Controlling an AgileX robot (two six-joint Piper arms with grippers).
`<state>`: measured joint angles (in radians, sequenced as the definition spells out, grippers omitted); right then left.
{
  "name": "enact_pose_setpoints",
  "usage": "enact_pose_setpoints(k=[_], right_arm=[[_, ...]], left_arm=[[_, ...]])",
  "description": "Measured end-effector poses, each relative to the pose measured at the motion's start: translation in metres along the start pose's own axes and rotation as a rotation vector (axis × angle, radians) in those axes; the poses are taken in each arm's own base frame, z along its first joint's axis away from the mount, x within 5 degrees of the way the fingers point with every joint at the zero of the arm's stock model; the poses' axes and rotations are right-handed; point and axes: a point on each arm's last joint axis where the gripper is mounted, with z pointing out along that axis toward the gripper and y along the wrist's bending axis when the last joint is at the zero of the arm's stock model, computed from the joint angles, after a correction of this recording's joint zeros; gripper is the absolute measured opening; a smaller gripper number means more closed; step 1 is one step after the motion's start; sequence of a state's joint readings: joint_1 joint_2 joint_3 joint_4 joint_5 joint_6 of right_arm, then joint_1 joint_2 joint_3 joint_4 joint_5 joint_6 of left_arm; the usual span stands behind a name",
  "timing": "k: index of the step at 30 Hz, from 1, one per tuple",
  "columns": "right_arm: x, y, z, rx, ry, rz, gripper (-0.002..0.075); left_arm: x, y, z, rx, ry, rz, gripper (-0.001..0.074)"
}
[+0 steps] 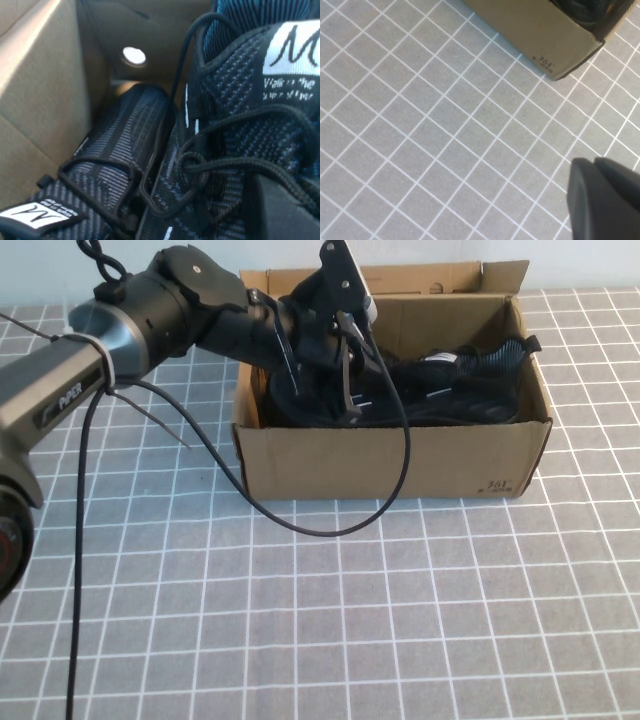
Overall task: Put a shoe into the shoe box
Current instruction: Place the shoe in the shoe box
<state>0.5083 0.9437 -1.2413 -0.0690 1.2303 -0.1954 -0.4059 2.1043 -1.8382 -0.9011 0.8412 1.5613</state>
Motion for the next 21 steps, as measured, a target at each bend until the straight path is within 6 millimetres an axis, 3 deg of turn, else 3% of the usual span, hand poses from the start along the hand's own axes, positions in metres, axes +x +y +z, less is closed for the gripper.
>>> enact_pose_setpoints(k=[10, 21], right_arm=[[0.0, 0.0, 0.0, 0.0, 0.0, 0.0, -0.0016], [0.0, 0.0, 0.0, 0.0, 0.0, 0.0, -0.0016]], left_arm=[[0.003, -0.004, 0.003, 0.05, 0.007, -0.028, 0.002], [0.021, -0.009, 0.019, 0.124, 0.035, -0.081, 0.0021]])
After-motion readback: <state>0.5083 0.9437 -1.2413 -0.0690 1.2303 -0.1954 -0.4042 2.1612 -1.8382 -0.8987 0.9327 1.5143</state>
